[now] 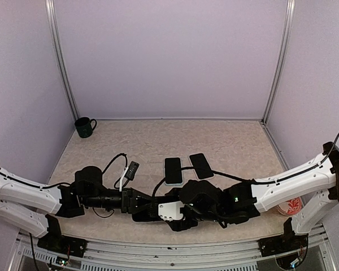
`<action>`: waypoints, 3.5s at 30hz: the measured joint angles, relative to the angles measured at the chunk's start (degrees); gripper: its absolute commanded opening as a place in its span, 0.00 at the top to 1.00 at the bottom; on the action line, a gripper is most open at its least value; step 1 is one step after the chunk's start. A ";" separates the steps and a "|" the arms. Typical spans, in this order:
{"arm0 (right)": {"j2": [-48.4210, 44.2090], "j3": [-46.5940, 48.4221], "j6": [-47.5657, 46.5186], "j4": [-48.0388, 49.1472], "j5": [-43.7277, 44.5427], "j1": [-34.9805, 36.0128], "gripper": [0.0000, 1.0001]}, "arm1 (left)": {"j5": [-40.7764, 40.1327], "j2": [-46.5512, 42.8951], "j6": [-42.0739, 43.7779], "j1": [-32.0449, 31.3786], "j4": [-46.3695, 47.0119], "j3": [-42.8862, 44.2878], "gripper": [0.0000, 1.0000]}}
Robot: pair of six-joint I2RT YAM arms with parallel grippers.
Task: Put the phone into the phone case
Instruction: Pass from the left arm to the right, then place the phone with the phone case at the center of the board.
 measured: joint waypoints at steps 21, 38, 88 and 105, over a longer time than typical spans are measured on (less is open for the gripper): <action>6.29 6.36 7.30 -3.13 0.20 0.17 0.48 | -17.33 -47.17 -1.01 11.54 -25.79 -4.22 0.01; 18.43 24.83 25.38 -14.67 -0.35 -4.98 0.47 | -27.56 -47.84 -3.48 11.54 -38.16 -4.42 0.01; 47.74 55.01 60.30 -19.06 -4.11 -15.96 0.35 | -31.32 -51.28 -6.14 11.54 -45.68 -5.22 0.01; 49.53 56.83 60.59 -19.32 -4.00 -16.37 0.14 | -31.39 -51.36 -6.67 11.54 -45.66 -6.91 0.01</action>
